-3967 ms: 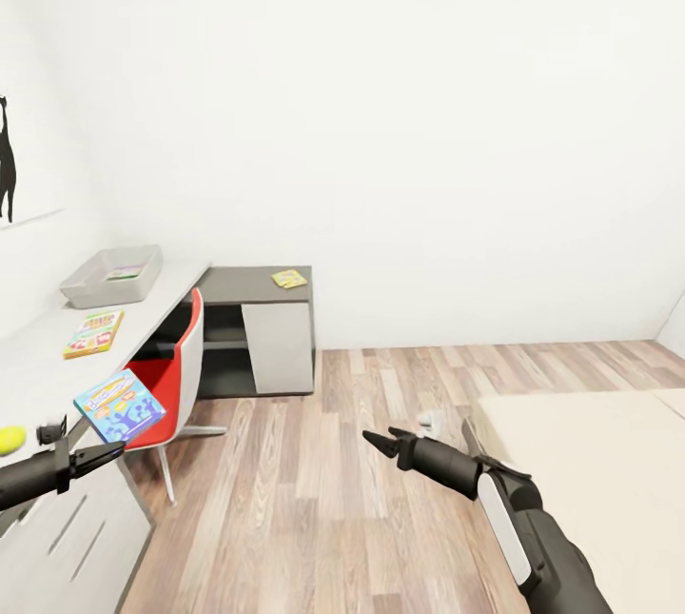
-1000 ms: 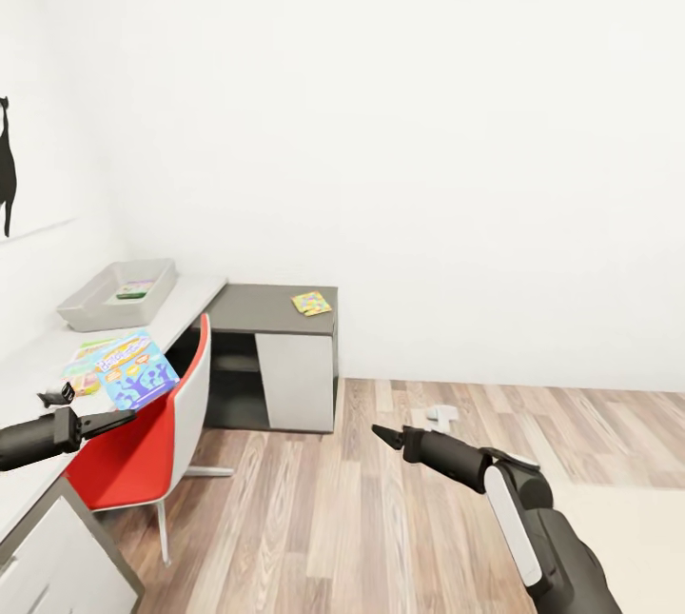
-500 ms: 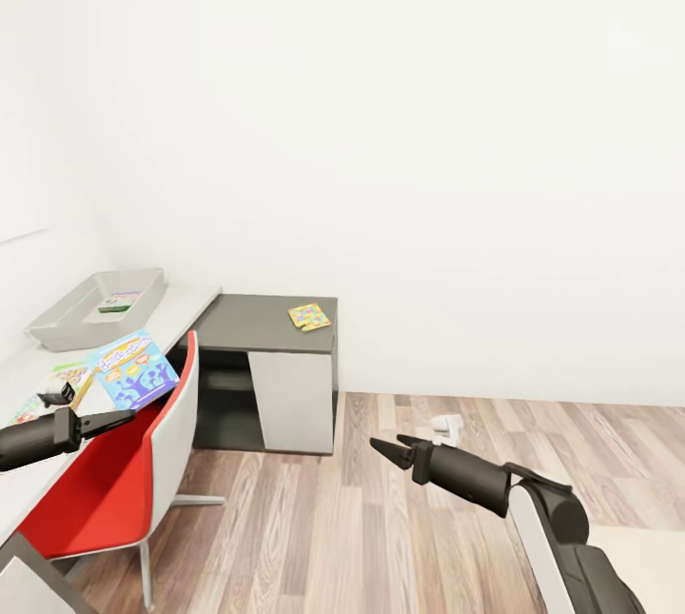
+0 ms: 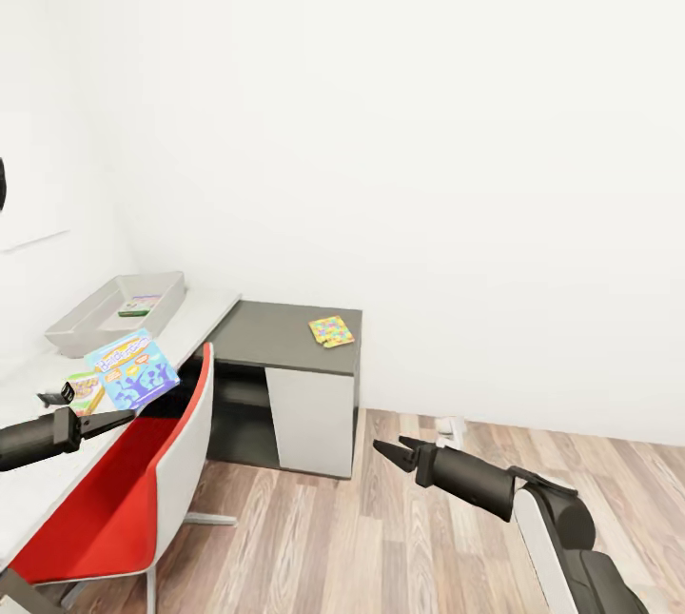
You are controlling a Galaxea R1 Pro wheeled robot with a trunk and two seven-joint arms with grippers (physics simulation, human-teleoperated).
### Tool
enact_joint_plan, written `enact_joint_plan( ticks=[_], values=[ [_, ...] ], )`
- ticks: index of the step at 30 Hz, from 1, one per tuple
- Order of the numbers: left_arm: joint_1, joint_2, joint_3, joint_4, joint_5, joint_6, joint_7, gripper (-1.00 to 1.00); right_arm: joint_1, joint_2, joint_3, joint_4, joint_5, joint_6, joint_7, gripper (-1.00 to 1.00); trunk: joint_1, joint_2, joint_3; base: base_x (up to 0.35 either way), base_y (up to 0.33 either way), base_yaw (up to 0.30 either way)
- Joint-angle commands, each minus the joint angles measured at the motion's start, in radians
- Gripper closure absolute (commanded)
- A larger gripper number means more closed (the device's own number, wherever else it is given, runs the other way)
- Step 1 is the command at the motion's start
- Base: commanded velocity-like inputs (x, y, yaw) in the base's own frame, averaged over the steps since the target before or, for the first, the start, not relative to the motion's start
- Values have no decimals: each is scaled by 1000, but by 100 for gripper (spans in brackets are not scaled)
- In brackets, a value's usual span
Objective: Put all the toys in the child's room - the three board games (two on the bed and one on the table), the two jigsaw puzzles on the table, and the tennis ball on the table - inside the toy box on the table in the child's room.
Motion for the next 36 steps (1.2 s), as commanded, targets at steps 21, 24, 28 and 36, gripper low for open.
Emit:
enact_joint_plan(
  ticks=[21, 24, 28, 36],
  values=[
    [-1, 0, -1, 0, 4, 11, -2, 100, -1, 1, -4, -1, 1, -3, 5, -100, 1, -2, -2, 329, 0, 281],
    [-1, -1, -1, 0, 4, 11, -2, 100, -1, 1, -4, -1, 0, -3, 5, -100, 1, -2, -2, 329, 0, 281],
    [-1, -1, -2, 0, 4, 11, -2, 100, -1, 0, -4, -1, 0, -3, 6, -100, 1, -2, -2, 329, 0, 281],
    [-1, -1, -2, 0, 4, 11, -2, 100, -1, 0, -13, -1, 0, -2, 8, -100, 1, -2, -2, 329, 0, 154]
  ],
)
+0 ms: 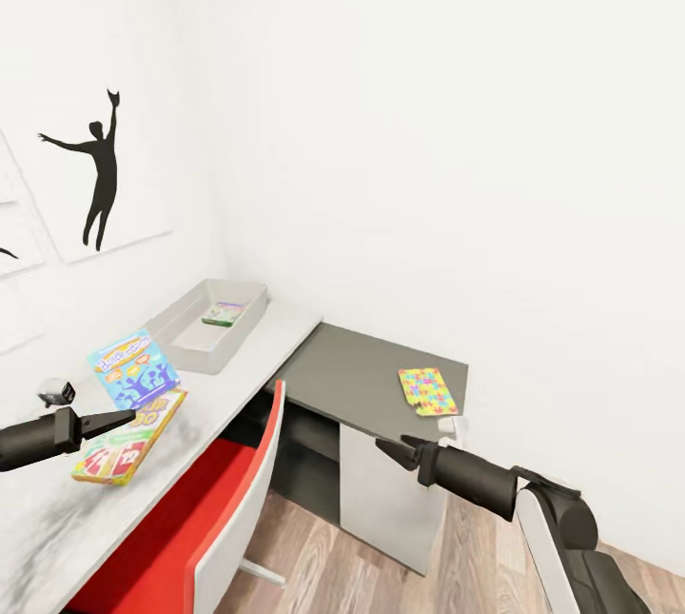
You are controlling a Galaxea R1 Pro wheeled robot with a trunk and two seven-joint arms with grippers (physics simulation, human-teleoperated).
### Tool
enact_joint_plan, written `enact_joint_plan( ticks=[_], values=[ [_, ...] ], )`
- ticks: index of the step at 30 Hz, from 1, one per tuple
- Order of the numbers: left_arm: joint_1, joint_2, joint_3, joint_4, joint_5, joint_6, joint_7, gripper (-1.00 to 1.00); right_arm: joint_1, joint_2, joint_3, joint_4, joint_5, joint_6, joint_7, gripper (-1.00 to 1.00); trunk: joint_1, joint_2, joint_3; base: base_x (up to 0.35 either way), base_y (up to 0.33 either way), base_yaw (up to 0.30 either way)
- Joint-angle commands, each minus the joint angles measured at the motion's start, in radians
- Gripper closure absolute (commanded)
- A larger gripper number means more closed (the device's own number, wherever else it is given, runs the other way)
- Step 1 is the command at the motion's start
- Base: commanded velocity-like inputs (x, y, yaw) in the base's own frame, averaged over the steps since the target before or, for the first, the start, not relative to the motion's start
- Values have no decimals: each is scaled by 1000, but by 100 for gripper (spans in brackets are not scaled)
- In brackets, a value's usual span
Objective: Put all the toys in the child's room - the three board games (two on the bed and one on the table), the two jigsaw puzzles on the table, and the tennis ball on the table - inside the toy box on the table in the child's room.
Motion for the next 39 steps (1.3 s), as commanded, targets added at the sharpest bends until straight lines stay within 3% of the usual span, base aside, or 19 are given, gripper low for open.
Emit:
enact_joint_plan(
  ticks=[1, 10, 13, 15, 20, 39],
  values=[
    [-1, 0, 0, 0, 4, 11, -2, 100, -1, 1, -4, 0, 0, 5, 4, -100, 1, -2, -2, 329, 0, 34],
    [-1, 0, 0, 1, 4, 10, -2, 100, 1, -2, -19, 0, -3, 6, 27, -100, 1, -2, -2, 330, 0, 8],
    [-1, -1, 0, 1, 4, 0, -2, 100, 4, -4, -73, 0, -34, 5, 99, -100, 1, -2, -2, 329, -8, 1],
    [-1, -1, 0, 1, 4, -10, -2, 100, 5, -9, -137, 0, -70, 2, 185, -100, 1, -2, -2, 323, -62, 0],
    [-1, -2, 0, 1, 4, -16, -3, 100, 5, -9, -200, 0, -92, -3, 261, -100, 1, -2, -1, 290, -34, 0],
    [-1, -3, 0, 1, 4, -17, -3, 100, 5, -1, -207, 0, -88, -8, 279, -100, 1, -2, -1, 215, 27, 0]
  ],
)
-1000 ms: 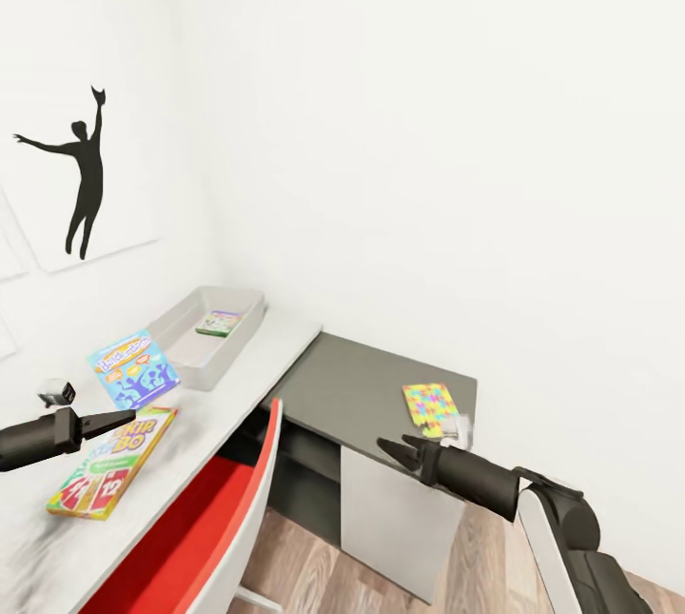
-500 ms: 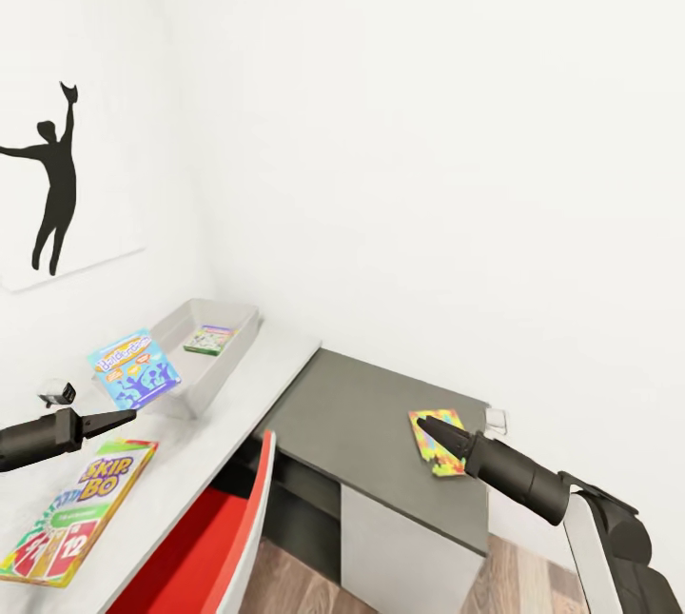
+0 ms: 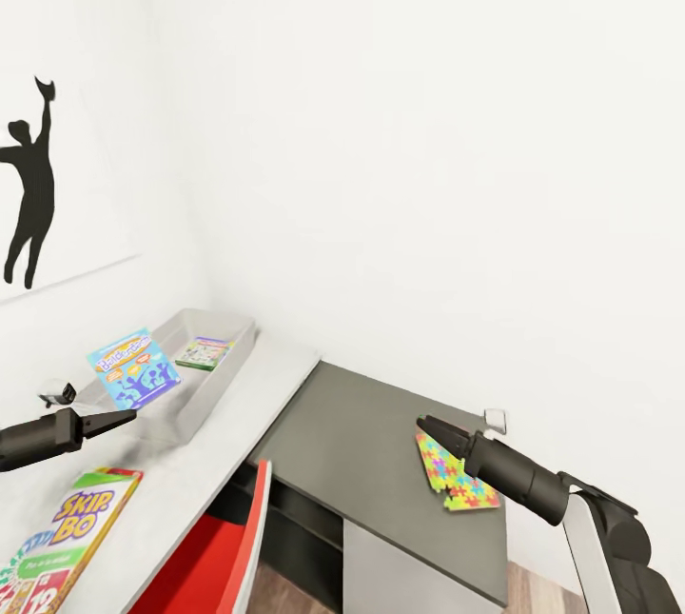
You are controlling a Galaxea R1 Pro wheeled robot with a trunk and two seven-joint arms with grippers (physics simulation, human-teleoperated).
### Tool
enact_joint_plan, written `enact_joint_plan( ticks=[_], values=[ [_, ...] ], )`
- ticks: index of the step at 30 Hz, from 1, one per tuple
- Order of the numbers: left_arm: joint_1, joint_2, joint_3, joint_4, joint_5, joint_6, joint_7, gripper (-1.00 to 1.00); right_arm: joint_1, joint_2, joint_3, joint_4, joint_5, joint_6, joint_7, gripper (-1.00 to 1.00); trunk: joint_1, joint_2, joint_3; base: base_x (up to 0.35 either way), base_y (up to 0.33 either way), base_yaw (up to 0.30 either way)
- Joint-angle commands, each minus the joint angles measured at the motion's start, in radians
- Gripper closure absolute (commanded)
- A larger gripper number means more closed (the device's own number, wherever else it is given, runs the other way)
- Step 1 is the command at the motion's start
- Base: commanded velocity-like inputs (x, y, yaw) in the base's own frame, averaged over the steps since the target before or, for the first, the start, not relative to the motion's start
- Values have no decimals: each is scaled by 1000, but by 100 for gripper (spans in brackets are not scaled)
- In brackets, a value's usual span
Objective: Put all the toys in the child's room - the three board games (two on the bed and one on the table), the two jigsaw puzzles on the table, and the tennis ball on the table - inside the toy box on the table in the child's room.
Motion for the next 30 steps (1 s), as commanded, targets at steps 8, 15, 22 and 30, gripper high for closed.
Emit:
enact_joint_plan(
  ticks=[8, 15, 22, 30],
  values=[
    [-1, 0, 0, 0, 4, 10, -2, 100, -1, 1, -1, 0, -1, 5, 1, -100, 1, -2, -2, 99, -50, 0],
    [-1, -1, 0, 0, 4, 11, -2, 100, -1, 1, -1, 4, 1, 4, -1, -100, 1, -2, -2, 166, 17, 0],
    [-1, -2, 0, 0, 4, 10, -1, 100, 0, 2, -2, 7, 0, -29, -1, -100, 1, -2, -2, 142, -20, 0],
    [-1, -4, 0, 0, 3, 10, -1, 100, 0, 2, -1, 8, 1, -37, -2, -100, 1, -2, -2, 158, -14, 0]
  ],
)
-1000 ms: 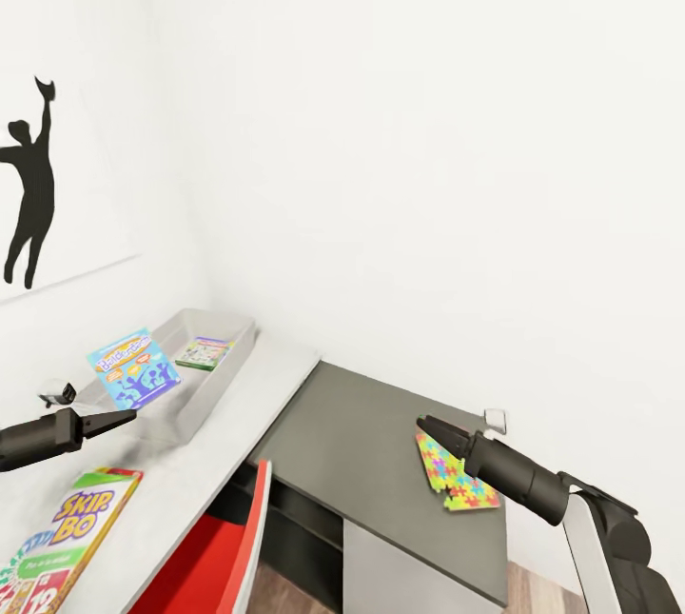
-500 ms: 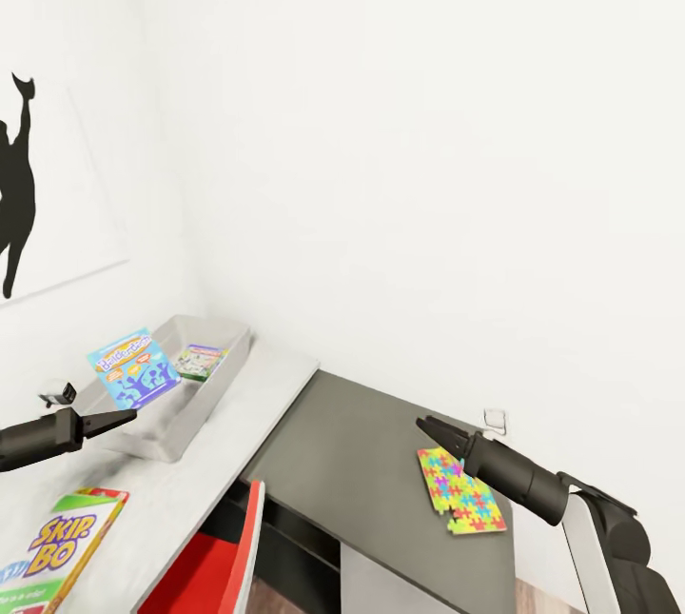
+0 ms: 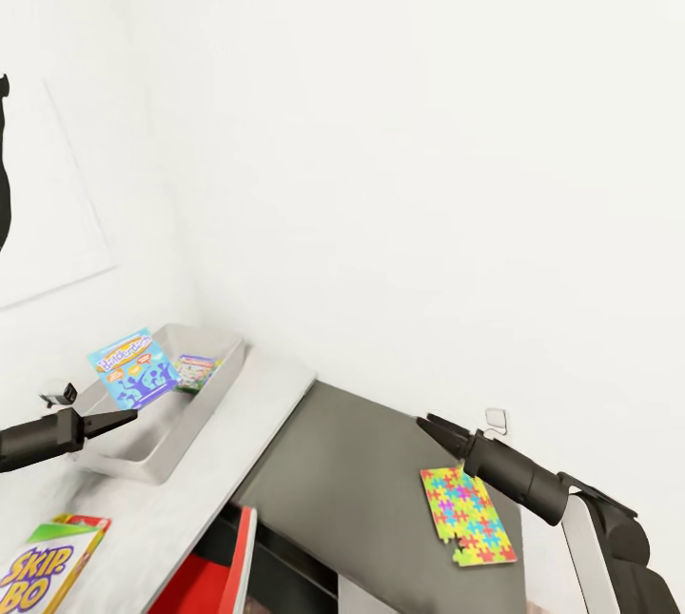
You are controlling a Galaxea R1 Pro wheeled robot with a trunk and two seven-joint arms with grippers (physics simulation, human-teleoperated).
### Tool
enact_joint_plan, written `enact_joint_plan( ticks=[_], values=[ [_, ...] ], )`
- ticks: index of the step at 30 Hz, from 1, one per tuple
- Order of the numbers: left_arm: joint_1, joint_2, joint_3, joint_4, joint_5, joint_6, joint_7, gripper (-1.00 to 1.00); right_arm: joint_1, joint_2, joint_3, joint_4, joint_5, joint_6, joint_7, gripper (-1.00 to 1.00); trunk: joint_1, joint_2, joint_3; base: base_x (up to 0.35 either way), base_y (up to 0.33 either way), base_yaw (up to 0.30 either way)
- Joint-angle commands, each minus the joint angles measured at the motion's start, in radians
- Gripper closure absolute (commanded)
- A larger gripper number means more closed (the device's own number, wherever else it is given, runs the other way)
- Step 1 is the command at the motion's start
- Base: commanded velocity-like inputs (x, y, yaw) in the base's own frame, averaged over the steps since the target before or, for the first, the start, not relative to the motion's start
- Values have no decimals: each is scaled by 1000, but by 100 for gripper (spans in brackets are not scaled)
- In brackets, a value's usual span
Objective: Put all the toys in the child's room - the three board games (two on the bed and one on the table), the two jigsaw puzzles on the table, and the tennis ball on the table - inside the toy box on the table in the child's room.
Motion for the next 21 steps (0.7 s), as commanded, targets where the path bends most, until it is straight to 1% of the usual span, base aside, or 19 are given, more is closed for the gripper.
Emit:
enact_joint_plan(
  ticks=[1, 6, 21],
  values=[
    [-1, 0, 0, 0, 2, 10, -2, 100, -1, 1, -2, 0, -2, 6, 2, -100, 1, -2, -2, 209, 42, 0],
    [-1, 0, -1, 0, 3, 10, -2, 100, -1, 1, -2, 0, -2, 5, 2, -100, 1, -2, -2, 129, 20, 0],
    [-1, -2, -2, 0, 2, 9, -2, 100, -1, 1, -2, 0, -2, 5, 1, -100, 1, -2, -2, 31, 10, 0]
  ],
)
